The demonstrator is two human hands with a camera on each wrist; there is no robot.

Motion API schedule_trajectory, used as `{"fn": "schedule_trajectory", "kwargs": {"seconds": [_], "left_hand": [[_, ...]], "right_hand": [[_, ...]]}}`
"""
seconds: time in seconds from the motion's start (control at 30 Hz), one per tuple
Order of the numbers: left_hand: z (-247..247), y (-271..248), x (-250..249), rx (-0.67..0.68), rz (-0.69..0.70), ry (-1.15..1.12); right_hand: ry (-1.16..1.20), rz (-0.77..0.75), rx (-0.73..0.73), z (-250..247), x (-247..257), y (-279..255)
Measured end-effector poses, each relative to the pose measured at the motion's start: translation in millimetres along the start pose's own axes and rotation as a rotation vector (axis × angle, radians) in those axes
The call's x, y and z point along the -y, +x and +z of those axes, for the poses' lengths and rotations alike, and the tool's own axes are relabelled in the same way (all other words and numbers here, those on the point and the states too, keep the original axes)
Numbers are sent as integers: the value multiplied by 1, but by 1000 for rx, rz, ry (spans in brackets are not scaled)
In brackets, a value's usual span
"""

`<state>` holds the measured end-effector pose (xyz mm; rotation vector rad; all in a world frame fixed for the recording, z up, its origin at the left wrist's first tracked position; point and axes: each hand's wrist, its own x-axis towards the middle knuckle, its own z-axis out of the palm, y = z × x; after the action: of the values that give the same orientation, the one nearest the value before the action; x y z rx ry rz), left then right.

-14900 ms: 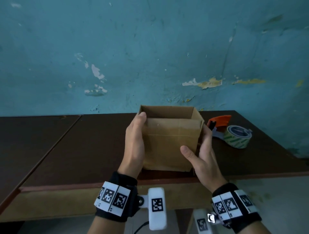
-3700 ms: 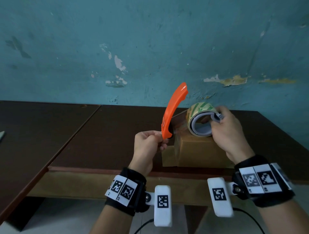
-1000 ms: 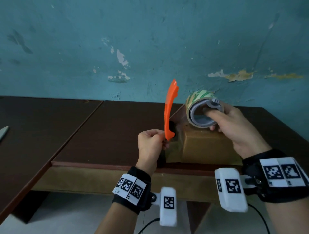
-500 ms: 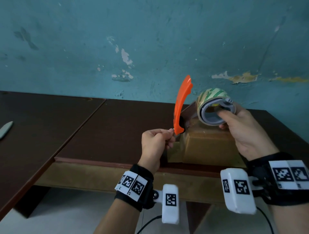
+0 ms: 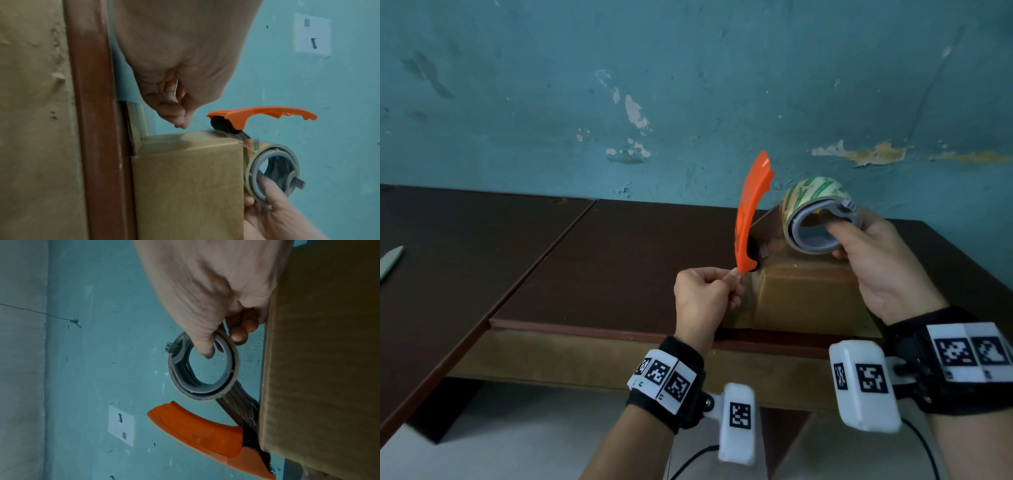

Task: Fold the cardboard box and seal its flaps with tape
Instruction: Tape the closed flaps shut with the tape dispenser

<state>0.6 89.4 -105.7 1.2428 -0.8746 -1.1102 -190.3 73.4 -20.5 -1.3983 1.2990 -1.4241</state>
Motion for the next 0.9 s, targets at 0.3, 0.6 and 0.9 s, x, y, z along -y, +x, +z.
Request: {"fn": "schedule_trajectory", "kwargs": {"seconds": [0.3,0.6,0.9], "left_hand": [[-8,3,6,-129,14,68],[9,-2,11,-85,187,348],[16,-3,9,-147,297,581]], "right_hand": [[49,-39,19,0,-1,1],[45,-44,-28,2,-7,6],[15,-49,-35,2,-7,4]]}}
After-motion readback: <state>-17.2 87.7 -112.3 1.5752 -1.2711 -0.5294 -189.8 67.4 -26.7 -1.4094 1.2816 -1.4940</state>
